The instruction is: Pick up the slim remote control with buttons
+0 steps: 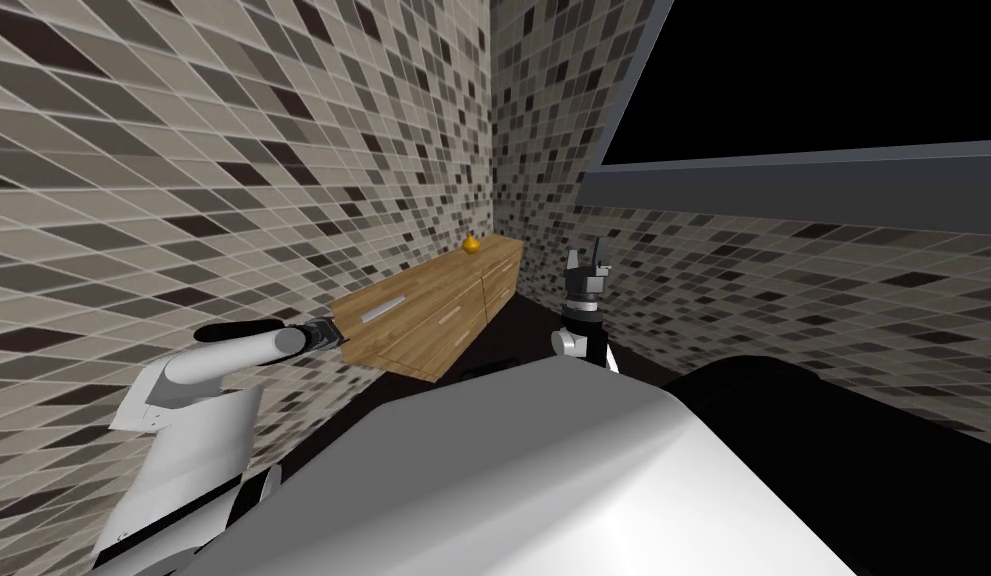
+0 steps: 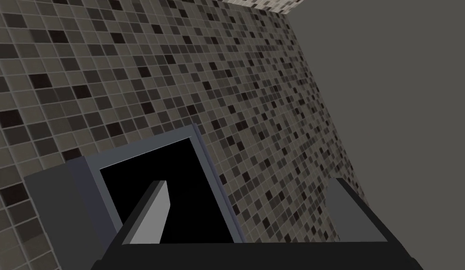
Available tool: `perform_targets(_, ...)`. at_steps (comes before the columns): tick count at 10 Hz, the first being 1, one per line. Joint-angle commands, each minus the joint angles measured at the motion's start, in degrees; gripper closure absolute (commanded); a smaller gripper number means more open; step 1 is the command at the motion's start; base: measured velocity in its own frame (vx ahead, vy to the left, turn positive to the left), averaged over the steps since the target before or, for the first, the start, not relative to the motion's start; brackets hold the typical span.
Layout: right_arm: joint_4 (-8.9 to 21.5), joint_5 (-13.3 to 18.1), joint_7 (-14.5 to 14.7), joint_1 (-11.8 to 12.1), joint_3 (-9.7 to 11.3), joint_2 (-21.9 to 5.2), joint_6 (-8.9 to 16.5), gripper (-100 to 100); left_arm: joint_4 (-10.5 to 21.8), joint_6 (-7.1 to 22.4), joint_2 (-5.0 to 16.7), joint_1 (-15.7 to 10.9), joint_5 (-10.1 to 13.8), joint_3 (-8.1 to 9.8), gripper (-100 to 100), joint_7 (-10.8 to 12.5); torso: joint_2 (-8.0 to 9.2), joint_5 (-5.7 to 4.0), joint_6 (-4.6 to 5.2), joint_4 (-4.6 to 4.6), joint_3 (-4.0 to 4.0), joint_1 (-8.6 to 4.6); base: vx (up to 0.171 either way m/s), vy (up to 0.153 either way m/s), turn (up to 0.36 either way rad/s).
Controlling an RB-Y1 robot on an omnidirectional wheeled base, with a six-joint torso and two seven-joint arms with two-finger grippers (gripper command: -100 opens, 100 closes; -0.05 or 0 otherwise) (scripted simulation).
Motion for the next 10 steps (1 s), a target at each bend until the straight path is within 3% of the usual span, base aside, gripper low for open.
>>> perform_targets(1,0.00,0.00,0.00,0.00,0.00,0.00,0.00,0,0.44,1.78,0.24,-0.07,0.21,0.25,-100,0.07,0.00,0.00,0.00,0.00,0.00,0.00,0.028,0.003,-0.018)
perform_targets(4,0.00,0.00,0.00,0.00,0.00,0.00,0.00,0,5.21,6.93,2.88,-1.12,2.19,3.09,-100,1.70,0.02,-0.01,0.00,0.01,0.01,-0.02,0.062,0.008,-0.216)
perform_targets(6,0.00,0.00,0.00,0.01,0.00,0.00,0.00,0,5.34,9.34,2.88,-1.12,2.19,3.09,-100,1.70,-0.07,0.00,-0.03,-0.02,-0.04,0.02,0.052,0.014,-0.028)
perform_targets(7,0.00,0.00,0.00,0.00,0.00,0.00,0.00,0,7.71,11.29,4.06,-1.52,3.12,4.42,-100,2.46,0.05,0.00,-0.04,0.01,0.03,-0.02,0.048,0.011,-0.243)
perform_targets(10,0.00,0.00,0.00,0.00,0.00,0.00,0.00,0,10.03,16.19,5.13,-1.82,4.00,5.69,-100,3.18,-0.09,0.01,0.03,-0.01,-0.04,0.07,0.073,0.030,-0.152)
